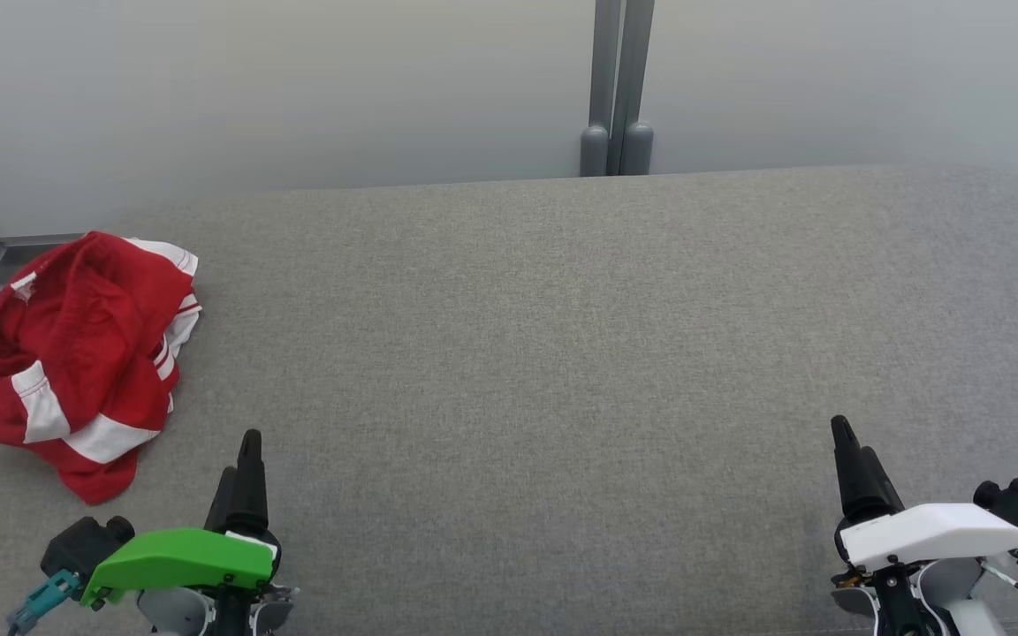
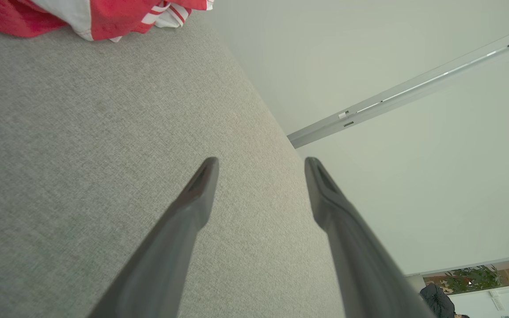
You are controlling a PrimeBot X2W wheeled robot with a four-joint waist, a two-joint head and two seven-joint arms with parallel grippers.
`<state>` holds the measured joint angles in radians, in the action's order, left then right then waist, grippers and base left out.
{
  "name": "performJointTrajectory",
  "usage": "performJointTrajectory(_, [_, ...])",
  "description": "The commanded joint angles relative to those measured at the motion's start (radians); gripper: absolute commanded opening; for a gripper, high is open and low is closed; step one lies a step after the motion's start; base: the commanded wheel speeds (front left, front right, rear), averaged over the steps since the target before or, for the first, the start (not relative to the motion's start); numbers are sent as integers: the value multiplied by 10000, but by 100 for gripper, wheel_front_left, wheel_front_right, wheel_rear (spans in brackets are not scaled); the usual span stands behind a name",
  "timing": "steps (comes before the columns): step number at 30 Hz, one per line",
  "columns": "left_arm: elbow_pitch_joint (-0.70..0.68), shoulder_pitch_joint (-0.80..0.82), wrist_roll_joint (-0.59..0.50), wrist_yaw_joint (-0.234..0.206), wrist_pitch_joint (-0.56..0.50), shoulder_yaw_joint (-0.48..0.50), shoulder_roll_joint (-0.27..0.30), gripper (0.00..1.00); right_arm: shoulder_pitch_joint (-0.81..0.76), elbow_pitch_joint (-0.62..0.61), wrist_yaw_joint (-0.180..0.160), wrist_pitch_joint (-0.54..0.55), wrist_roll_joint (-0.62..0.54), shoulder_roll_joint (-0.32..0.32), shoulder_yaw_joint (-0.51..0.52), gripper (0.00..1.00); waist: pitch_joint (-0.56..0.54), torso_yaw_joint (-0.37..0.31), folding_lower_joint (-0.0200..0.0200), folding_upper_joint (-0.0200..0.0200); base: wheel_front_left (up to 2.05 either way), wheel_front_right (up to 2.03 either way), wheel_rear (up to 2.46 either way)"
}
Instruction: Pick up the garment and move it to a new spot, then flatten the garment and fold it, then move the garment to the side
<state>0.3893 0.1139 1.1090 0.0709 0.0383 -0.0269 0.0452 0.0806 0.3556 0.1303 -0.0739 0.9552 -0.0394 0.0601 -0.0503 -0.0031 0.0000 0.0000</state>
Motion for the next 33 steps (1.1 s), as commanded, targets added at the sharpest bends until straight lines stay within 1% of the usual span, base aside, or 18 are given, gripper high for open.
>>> performJointTrajectory(1, [-104, 68, -213, -19, 67, -29, 100, 100, 246, -76, 2, -96, -246, -73, 28, 100, -6, -1, 0, 0, 0, 0, 0])
performJointTrajectory(6, [-20, 71, -1104, -192, 254, -295, 184, 100, 278, -57, 3, -79, -1148, -76, 64, 100, -63, 21, 0, 0, 0, 0, 0])
performJointTrajectory(12, [100, 156, -2131, -456, 468, -596, 295, 100, 268, 19, 3, 166, -1823, -81, -246, 100, -119, 89, 0, 0, 0, 0, 0])
performJointTrajectory(14, [142, 192, -2430, -542, 534, -672, 341, 100, 283, -22, 3, 208, -2287, -84, -303, 100, -132, 104, 0, 0, 0, 0, 0])
performJointTrajectory(16, [163, 213, -2551, -580, 567, -699, 356, 100, 289, -40, 3, 233, -2512, -87, -275, 100, -138, 108, 0, 0, 0, 0, 0])
performJointTrajectory(20, [269, 297, -3058, -720, 672, -862, 427, 100, 310, -139, 4, 276, -3452, -88, -249, 100, -163, 121, 0, 0, 0, 0, 0])
performJointTrajectory(21, [318, 338, -3311, -790, 709, -952, 481, 100, 298, -199, 4, 298, -3877, -90, -245, 100, -178, 123, 0, 0, 0, 0, 0])
performJointTrajectory(25, [408, 402, -3806, -912, 767, -1136, 589, 100, 279, -285, 4, 362, -4654, -94, -214, 100, -208, 115, 0, 0, 0, 0, 0])
performJointTrajectory(33, [562, 483, -4557, -1142, 915, -1346, 711, 100, 257, -377, 4, 470, -5891, -102, -247, 100, -274, 108, 0, 0, 0, 0, 0])
